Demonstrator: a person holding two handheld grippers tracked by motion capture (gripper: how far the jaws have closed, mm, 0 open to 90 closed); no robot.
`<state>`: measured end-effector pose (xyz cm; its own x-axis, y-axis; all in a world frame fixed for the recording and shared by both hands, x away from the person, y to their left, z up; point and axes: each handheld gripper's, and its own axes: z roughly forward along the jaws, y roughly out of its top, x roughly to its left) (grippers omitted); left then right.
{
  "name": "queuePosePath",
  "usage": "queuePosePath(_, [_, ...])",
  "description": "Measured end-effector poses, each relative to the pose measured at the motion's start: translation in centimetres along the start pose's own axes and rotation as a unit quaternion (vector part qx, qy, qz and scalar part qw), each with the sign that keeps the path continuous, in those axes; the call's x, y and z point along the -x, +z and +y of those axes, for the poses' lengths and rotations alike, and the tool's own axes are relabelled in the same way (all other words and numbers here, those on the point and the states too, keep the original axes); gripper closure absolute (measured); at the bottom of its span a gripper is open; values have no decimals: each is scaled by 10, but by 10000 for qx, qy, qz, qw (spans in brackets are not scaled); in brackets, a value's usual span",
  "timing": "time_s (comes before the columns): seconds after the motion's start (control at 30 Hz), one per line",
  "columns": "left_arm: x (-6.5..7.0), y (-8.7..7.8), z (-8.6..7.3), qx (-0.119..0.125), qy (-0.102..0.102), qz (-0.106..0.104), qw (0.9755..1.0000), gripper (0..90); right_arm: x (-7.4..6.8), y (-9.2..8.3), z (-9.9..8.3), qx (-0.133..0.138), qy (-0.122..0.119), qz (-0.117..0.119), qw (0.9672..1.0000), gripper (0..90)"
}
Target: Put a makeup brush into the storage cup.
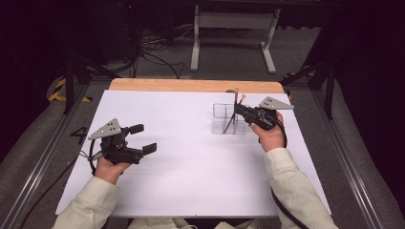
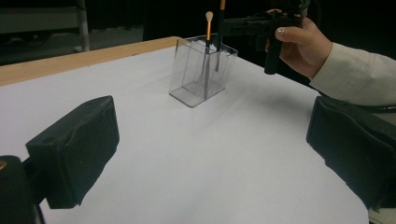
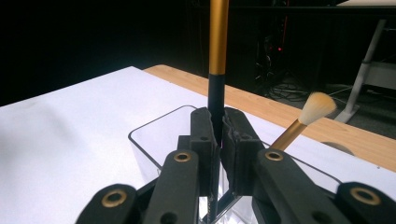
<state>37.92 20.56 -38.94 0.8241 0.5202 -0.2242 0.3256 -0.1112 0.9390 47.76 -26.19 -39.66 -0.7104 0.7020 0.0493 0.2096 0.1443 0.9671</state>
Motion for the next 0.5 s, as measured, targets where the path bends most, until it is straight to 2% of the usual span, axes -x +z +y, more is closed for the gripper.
queuePosePath(0.17, [0, 0, 0, -1, -5, -19, 10000, 32, 0, 0, -1, -59, -10, 13, 10000, 829])
queuePosePath(0.2, [0, 0, 0, 6, 6, -8, 10000, 32, 0, -1, -1, -78, -8, 8, 10000, 801])
queuePosePath(0.3, [0, 0, 1, 12, 8, -17, 10000, 32, -1, -2, 0, -36, 152, -54, 9999, 586])
queuePosePath(0.37, [0, 0, 1, 14, 13, -7, 10000, 32, -1, -3, 2, 13, 185, -51, 9998, 489])
queuePosePath(0.47, [0, 0, 1, 16, 10, -8, 10000, 32, -2, -8, 4, 94, 186, -69, 9998, 404])
queuePosePath(0.5, [0, 0, 1, 11, 9, -4, 10000, 32, -2, -8, 4, 94, 186, -69, 9998, 404])
